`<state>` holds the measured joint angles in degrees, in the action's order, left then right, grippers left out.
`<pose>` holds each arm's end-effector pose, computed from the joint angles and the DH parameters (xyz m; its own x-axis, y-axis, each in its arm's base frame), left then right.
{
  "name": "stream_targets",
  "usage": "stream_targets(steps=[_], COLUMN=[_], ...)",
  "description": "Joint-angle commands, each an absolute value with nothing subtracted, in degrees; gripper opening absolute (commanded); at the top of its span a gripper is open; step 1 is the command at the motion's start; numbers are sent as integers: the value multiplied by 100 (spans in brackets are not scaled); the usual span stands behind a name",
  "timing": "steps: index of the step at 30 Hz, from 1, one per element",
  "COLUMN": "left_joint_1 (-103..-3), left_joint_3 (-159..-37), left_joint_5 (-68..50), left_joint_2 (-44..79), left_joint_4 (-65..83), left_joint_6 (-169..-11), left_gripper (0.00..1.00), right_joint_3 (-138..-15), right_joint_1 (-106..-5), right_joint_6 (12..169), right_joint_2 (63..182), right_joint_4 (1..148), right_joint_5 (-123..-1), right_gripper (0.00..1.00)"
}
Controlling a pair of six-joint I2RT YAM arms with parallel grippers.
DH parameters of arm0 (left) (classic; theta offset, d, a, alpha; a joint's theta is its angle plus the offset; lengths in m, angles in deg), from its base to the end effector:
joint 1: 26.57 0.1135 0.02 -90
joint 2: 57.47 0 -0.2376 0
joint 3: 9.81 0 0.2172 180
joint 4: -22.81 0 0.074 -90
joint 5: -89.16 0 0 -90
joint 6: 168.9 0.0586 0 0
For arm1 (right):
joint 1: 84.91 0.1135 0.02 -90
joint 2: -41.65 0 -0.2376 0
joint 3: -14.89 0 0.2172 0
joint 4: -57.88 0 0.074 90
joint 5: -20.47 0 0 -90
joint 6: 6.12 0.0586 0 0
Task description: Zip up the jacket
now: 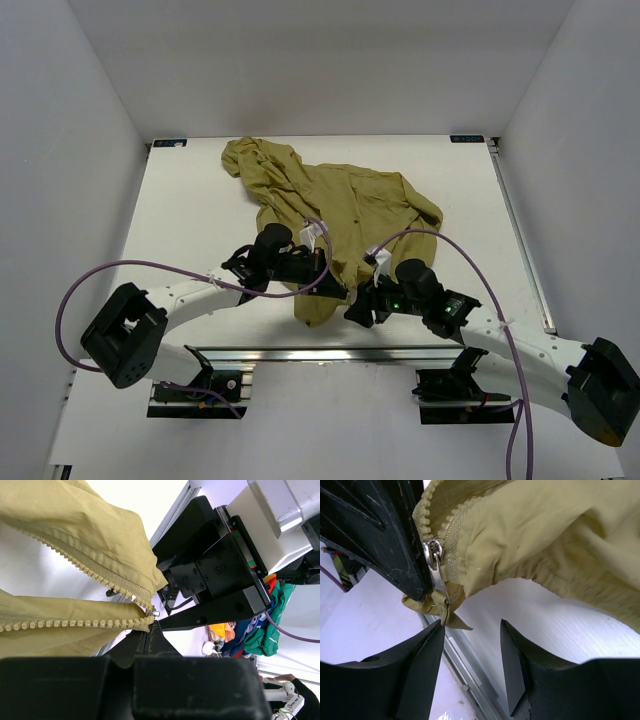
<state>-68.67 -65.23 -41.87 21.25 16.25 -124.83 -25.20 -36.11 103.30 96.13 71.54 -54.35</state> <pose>0.1786 -0.2133 0.2017 -0.9238 0.1042 -0.3684 0.3801 0.3637 -0.8504 0.1252 0.1663 0.1915 -0.5842 -0.1801 -0.7914 -0.7254 0.5532 0.4096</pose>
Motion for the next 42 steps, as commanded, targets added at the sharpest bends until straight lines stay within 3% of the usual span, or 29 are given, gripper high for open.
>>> stream_targets(steps=[1,8,14,32,42], left_joint_1=[-6849,-6849,-6849,-6840,-6858], left_joint_3=[-6610,-6610,-6602,-6821,-6751], left_joint_5=[-4276,-4320,-4276,-3678,-3722], left_joint_2=[1943,1978,1987,2031,1838], left_joint_4=[1793,1846,1750,608,326], left_joint_6=[-12452,-12443,-12425,-11810,-11713], left_gripper=[0,0,0,0,0], right_joint_3=[-2391,-2399,-2452,-3154,-4201], right_joint_1=[-3578,-3578,-3578,-3578,-3578], right_joint_6=[10164,10014,10014,9926,9935], right_joint_2=[9579,9702,9562,9245,10062], right_joint_4=[6470,6231,6485,7585,7646], right_joint_5=[-5591,-5336,-5380,-5740,-5591], right_gripper=[54,41,1,0,0])
